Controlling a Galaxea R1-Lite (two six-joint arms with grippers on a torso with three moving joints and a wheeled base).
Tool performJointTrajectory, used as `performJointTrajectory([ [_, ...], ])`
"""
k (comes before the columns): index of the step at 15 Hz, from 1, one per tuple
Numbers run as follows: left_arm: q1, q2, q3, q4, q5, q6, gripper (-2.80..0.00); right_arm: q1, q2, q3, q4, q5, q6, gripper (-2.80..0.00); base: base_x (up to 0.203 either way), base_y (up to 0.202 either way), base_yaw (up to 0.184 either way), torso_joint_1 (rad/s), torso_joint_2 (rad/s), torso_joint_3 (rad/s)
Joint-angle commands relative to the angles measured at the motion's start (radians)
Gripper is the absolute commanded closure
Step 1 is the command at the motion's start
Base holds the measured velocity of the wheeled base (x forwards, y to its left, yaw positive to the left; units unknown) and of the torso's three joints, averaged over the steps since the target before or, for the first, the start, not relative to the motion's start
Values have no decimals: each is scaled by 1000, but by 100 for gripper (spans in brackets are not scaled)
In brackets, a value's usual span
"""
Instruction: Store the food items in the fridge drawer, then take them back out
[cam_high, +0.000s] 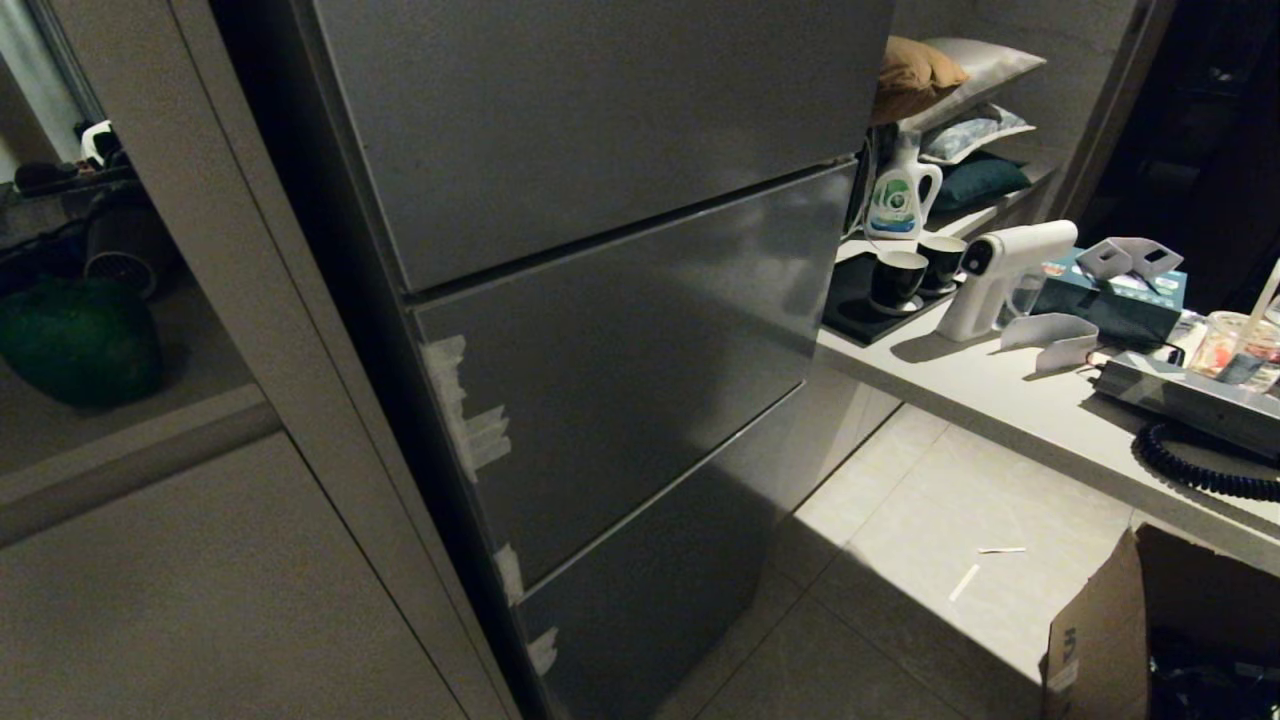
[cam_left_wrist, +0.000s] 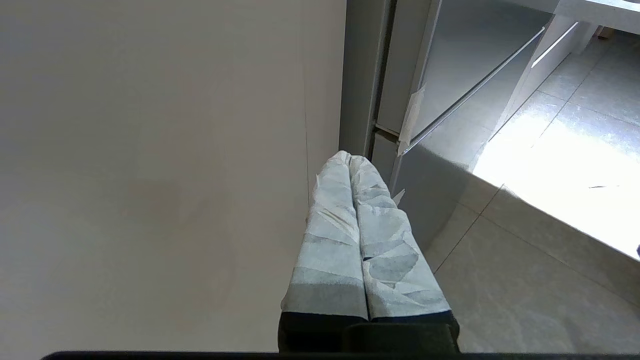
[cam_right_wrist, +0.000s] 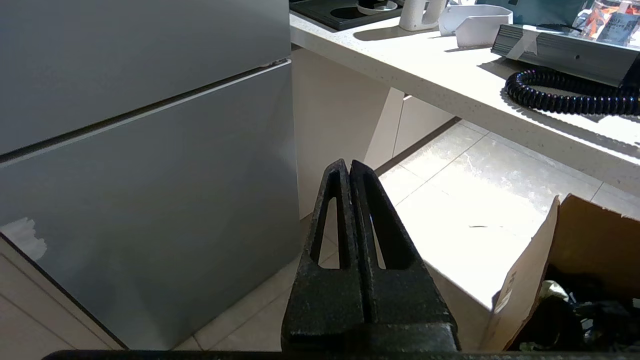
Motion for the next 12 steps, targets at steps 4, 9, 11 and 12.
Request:
performJointTrajectory([
  [4,0,3,-39,-4,-9,15,0,0,0,31,-1,-2,7,0,0,0,0,0,0,0],
  [9,-7,249,-168,18,-206,16,0,0,0,31,-1,-1,4,0,0,0,0,0,0,0],
  [11,-17,409,-187,-4,-297,15,0,0,0,31,-1,-1,4,0,0,0,0,0,0,0],
  [12,-21,488,-193,-28,-327,15,0,0,0,29,0,-1,3,0,0,0,0,0,0,0],
])
